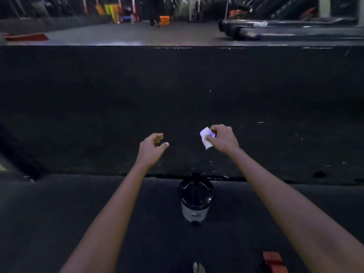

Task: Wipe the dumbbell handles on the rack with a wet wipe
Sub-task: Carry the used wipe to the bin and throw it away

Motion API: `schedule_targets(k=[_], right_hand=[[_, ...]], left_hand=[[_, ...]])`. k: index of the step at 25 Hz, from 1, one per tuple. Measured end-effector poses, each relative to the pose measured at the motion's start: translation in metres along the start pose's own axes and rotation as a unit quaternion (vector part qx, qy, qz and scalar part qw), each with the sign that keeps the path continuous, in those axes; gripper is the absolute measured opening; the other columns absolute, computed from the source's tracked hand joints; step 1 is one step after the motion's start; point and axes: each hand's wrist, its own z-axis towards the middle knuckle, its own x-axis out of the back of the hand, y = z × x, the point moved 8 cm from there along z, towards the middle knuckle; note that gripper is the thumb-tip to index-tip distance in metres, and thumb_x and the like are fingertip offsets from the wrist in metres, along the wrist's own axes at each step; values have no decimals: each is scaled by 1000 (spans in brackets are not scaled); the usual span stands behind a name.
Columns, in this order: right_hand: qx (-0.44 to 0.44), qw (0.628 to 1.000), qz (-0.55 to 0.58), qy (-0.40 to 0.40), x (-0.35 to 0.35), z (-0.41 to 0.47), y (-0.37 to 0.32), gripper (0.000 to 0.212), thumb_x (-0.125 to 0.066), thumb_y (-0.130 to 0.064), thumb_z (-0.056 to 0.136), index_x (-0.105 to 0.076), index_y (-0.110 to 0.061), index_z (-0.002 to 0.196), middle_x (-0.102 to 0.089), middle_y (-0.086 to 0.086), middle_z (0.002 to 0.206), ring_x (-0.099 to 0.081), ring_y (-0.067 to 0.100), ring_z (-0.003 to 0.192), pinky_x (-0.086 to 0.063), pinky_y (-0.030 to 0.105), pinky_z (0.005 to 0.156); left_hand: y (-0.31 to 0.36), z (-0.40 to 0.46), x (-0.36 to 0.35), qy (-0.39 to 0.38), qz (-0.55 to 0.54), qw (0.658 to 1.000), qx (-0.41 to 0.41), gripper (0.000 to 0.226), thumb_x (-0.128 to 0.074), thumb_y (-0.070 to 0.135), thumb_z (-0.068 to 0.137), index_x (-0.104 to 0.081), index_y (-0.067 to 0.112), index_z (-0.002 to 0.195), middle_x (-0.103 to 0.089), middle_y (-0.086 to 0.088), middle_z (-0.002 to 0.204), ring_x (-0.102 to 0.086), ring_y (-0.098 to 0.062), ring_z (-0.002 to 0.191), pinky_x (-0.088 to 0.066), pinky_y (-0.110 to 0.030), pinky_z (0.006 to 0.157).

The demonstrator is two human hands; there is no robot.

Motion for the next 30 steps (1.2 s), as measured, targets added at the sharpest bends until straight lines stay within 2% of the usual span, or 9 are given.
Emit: schedule_targets(k=[6, 11, 17, 24, 30], right_hand=[[-23, 1000, 11, -10, -53, 96, 40, 17, -59, -20, 83, -58, -4, 75, -54, 5, 70, -48, 18, 62, -32, 26, 50], [-34, 996, 2, -81, -99, 176, 79, 12, -60, -19, 82, -60, -9, 77, -59, 4, 74, -54, 19, 66, -39, 28, 53], [-45, 993, -9, -111, -117, 246, 99, 11, -58, -16, 83, -61, -6, 80, -58, 5, 72, -51, 19, 62, -35, 27, 51], [-77, 995, -6, -69, -104, 266, 103, 10, -56, -16, 81, -57, -8, 75, -54, 4, 70, -47, 19, 58, -33, 26, 49], [-91, 993, -22, -73, -109, 263, 100, 16, -55, -14, 81, -50, -13, 65, -50, 1, 64, -44, 16, 54, -30, 23, 46]], left_hand=[[-26, 98, -59, -46, 10, 999, -8, 44, -65, 20, 88, -54, 10, 130, -58, -4, 127, -54, -14, 117, -39, -19, 92], [-49, 179, -108, -65, 11, 997, 28, 45, -66, 19, 87, -54, 9, 129, -59, -6, 128, -54, -14, 117, -39, -17, 91], [-53, 239, -148, -86, -7, 995, 52, 46, -66, 17, 87, -53, 8, 130, -57, -5, 129, -53, -12, 117, -38, -14, 91], [-56, 275, -154, -104, 2, 994, 38, 44, -65, 17, 88, -54, 9, 130, -56, -6, 131, -52, -14, 119, -38, -15, 93], [-62, 282, -161, -130, -10, 991, 39, 46, -65, 17, 88, -53, 8, 131, -56, -5, 132, -52, -14, 120, -37, -15, 93]])
